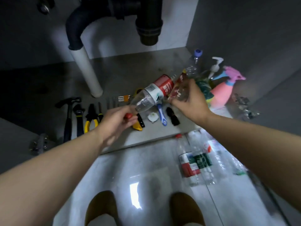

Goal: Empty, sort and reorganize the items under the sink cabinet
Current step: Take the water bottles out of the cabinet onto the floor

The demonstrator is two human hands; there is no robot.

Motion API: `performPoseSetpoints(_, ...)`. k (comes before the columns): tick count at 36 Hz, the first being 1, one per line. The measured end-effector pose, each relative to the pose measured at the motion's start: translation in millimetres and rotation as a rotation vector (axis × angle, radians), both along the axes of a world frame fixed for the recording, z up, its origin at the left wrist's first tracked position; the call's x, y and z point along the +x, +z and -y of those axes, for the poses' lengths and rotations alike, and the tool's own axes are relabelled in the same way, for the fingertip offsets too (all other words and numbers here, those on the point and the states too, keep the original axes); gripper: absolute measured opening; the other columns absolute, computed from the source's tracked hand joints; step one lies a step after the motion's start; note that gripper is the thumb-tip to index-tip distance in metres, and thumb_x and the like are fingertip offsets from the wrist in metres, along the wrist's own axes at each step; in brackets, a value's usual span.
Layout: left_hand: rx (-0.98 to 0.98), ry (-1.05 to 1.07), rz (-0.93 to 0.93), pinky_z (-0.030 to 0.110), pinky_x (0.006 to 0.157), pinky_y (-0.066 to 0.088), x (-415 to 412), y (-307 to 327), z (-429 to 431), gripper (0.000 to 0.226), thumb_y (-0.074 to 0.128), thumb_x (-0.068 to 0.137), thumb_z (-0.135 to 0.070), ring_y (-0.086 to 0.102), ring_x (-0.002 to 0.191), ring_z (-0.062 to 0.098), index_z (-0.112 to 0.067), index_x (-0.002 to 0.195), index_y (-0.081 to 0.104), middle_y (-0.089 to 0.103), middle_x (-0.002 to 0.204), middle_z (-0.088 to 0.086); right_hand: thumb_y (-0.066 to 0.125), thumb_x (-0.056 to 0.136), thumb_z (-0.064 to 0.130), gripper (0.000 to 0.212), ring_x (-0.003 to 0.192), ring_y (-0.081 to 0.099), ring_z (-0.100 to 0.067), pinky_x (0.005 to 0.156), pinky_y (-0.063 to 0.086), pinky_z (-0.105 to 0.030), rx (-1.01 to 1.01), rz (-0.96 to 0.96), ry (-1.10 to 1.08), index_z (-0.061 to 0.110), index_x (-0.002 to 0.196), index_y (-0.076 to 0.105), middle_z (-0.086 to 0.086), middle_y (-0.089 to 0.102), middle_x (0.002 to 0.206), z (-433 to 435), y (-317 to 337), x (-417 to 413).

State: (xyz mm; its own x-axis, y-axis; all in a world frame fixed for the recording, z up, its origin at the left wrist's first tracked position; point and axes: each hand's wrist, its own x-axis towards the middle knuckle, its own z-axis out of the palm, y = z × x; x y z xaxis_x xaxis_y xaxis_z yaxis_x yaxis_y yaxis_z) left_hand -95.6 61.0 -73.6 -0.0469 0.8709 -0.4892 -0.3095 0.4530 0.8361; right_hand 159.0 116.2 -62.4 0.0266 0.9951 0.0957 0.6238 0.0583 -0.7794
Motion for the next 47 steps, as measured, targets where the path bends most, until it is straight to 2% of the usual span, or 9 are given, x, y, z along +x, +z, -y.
performPoseSetpoints(10,-0.060,-0.485,-0.186,0.029,0.069,0.062,32,43,6,0.017,0.059,0.099,-0.022,0.063,0.065,0.014,-0.009,0.105,0.067,0.062,0.080,0.006,0.074,0.068,0.049,0.053,0.094,0.062,-0.017,0.085,0.053,-0.036,-0.192,0.005,-0.192,0.042,0.116,0.051,-0.007,0.055,0.119,114,-8,126)
performPoseSetpoints(16,-0.140,-0.551,-0.330,0.033,0.068,0.064,71,21,18,0.026,0.062,0.100,-0.022,0.061,0.053,0.008,0.000,0.111,0.068,0.061,0.075,0.007,0.083,0.077,0.023,0.038,0.084,0.066,-0.018,0.076,0.054,-0.033,-0.324,-0.091,-0.180,0.025,0.109,0.062,0.003,0.065,0.098,174,-57,146)
performPoseSetpoints(22,-0.316,-0.670,-0.526,0.041,0.075,0.064,92,-25,26,0.035,0.061,0.099,-0.036,0.059,0.073,0.018,-0.001,0.106,0.065,0.055,0.081,0.008,0.083,0.075,0.031,0.040,0.095,0.068,-0.016,0.077,0.061,-0.035,-0.503,-0.115,-0.010,0.030,0.109,0.062,-0.002,0.067,0.106,193,-98,137)
performPoseSetpoints(25,-0.373,-0.719,-0.545,0.041,0.073,0.065,104,-39,28,0.021,0.062,0.100,-0.025,0.067,0.078,0.020,-0.005,0.102,0.069,0.072,0.086,0.007,0.083,0.075,0.036,0.038,0.092,0.069,-0.002,0.068,0.057,-0.016,-0.484,-0.143,0.016,0.036,0.107,0.062,0.015,0.070,0.099,194,-105,128)
performPoseSetpoints(27,-0.414,-0.723,-0.529,0.040,0.069,0.064,111,-48,31,0.009,0.065,0.096,-0.008,0.069,0.068,0.021,-0.006,0.093,0.073,0.076,0.073,0.004,0.081,0.074,0.041,0.044,0.098,0.067,-0.007,0.077,0.059,-0.023,-0.504,-0.127,0.015,0.037,0.113,0.060,0.010,0.065,0.109,195,-112,123)
performPoseSetpoints(32,-0.451,-0.526,-0.483,0.040,0.073,0.050,131,-73,39,0.014,0.054,0.098,0.001,0.059,0.069,0.029,-0.001,0.101,0.067,0.069,0.094,0.020,0.080,0.076,0.042,0.060,0.107,0.060,-0.015,0.091,0.053,-0.023,-0.540,-0.022,0.096,0.042,0.127,0.049,-0.001,0.049,0.124,202,-123,103)
performPoseSetpoints(37,-0.376,-0.530,-0.579,0.051,0.090,0.057,142,-87,54,0.044,0.069,0.094,-0.033,0.069,0.101,0.041,0.007,0.114,0.065,0.070,0.110,0.027,0.077,0.078,0.045,0.080,0.115,0.056,-0.017,0.104,0.049,-0.036,-0.515,0.025,0.179,0.044,0.145,0.033,-0.001,0.043,0.132,202,-127,89)
performPoseSetpoints(42,-0.509,-0.675,-0.504,0.053,0.087,0.060,147,-99,85,0.073,0.083,0.082,-0.032,0.067,0.106,0.037,-0.016,0.135,0.035,0.061,0.124,0.017,0.078,0.077,0.047,0.079,0.113,0.056,-0.019,0.101,0.049,-0.033,-0.494,0.053,0.122,0.039,0.143,0.035,-0.001,0.043,0.130,203,-128,92)
performPoseSetpoints(47,-0.567,-0.688,-0.566,0.042,0.077,0.060,164,-109,103,0.088,0.078,0.087,-0.024,0.070,0.101,0.040,-0.011,0.149,0.016,0.060,0.121,0.022,0.079,0.077,0.044,0.072,0.113,0.056,-0.016,0.097,0.049,-0.025,-0.458,0.004,0.064,0.037,0.139,0.041,-0.001,0.044,0.129,205,-129,99)
